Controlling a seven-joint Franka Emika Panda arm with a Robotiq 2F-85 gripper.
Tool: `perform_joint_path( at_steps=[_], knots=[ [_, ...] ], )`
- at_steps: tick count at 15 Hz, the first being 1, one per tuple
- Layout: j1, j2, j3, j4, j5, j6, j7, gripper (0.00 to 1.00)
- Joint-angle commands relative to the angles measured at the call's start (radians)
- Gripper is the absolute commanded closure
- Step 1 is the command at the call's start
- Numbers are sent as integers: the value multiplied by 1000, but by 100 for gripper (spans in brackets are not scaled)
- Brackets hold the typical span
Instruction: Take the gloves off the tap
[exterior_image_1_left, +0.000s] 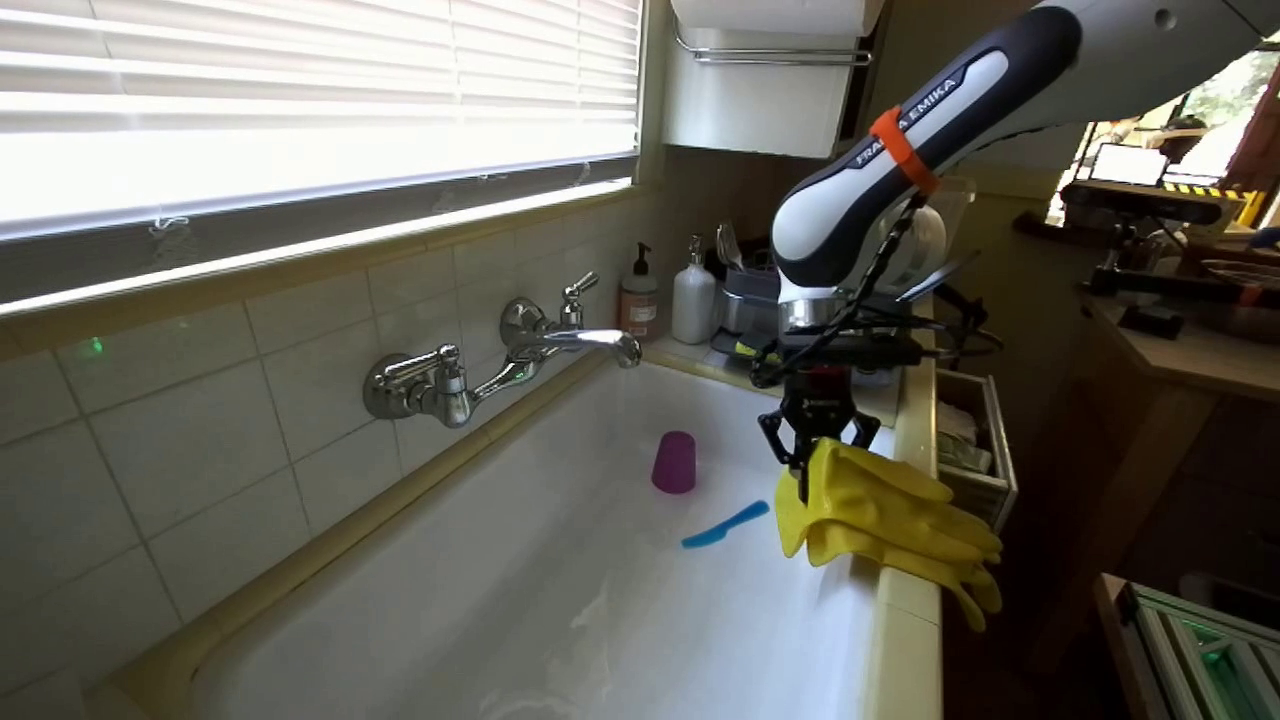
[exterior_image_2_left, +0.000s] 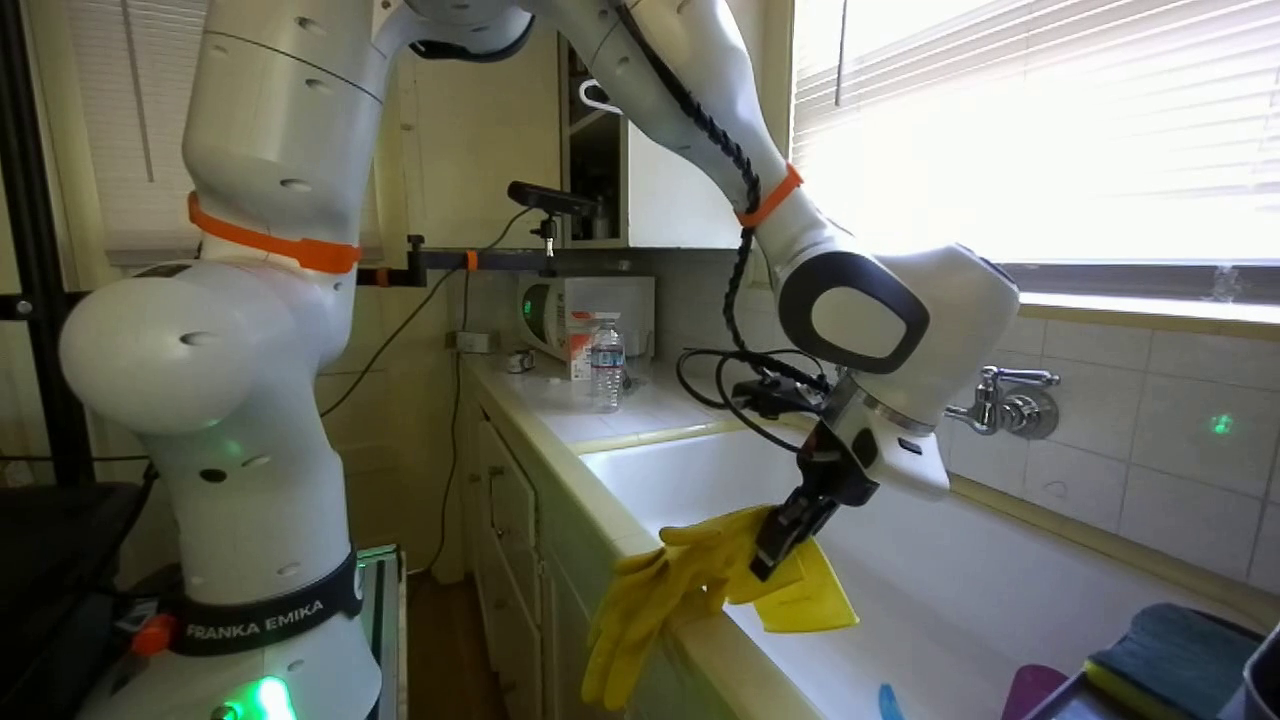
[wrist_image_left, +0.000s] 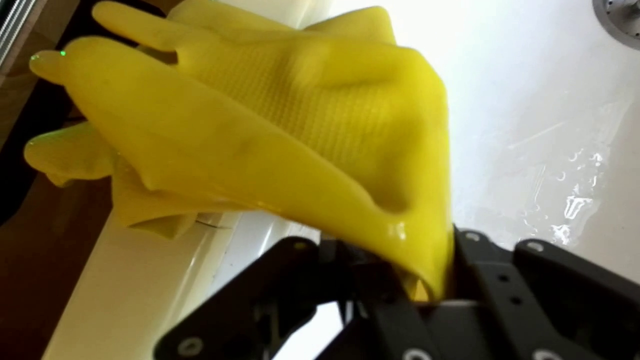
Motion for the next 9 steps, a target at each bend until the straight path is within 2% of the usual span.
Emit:
perform_joint_path(
  at_steps=[1, 6, 9],
  knots=[
    [15, 21, -11, 27, -27, -22, 37, 35],
    [17, 27, -16, 39, -66, -52, 64, 1],
    [16, 28, -16, 43, -86, -65, 74, 0]
  ],
)
